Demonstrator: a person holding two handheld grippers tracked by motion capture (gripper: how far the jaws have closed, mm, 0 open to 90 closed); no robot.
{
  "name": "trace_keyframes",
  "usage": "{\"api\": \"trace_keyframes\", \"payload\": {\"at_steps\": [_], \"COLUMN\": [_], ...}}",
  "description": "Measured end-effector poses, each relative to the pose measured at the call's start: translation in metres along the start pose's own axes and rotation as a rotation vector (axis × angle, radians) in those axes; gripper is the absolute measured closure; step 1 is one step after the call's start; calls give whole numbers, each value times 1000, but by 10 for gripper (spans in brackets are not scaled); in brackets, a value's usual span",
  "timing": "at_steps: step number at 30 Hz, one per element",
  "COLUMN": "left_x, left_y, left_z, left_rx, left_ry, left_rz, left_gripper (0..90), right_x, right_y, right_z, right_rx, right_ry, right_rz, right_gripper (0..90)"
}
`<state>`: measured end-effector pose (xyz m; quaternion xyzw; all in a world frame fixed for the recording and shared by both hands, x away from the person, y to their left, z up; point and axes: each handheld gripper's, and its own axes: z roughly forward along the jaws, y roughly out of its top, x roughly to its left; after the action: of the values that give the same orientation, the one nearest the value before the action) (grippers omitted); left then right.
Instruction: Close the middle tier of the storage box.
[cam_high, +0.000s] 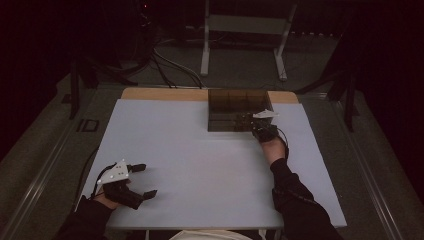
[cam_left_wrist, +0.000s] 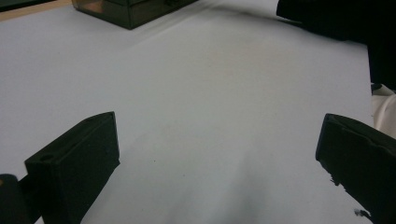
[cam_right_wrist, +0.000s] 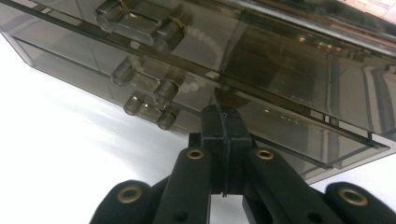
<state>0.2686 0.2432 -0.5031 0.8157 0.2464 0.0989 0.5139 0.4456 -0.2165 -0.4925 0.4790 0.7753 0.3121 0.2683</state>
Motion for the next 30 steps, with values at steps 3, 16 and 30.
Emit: {"api": "trace_keyframes", "payload": {"at_steps": [3, 16, 30], "left_x": [0, 0, 0], "left_y": [0, 0, 0], "left_z": [0, 0, 0], "left_rx": [0, 2, 4], "left_ry": [0, -1, 1], "left_rz": [0, 0, -1], "left_gripper": [10, 10, 10], "right_x": [0, 0, 0], "right_y": [1, 2, 3], "right_z": [1, 2, 2], "right_rx": [0, 3, 5], "right_ry": [1, 11, 26], "right_rz": [-2, -3, 9], "right_gripper": [897, 898, 898]}}
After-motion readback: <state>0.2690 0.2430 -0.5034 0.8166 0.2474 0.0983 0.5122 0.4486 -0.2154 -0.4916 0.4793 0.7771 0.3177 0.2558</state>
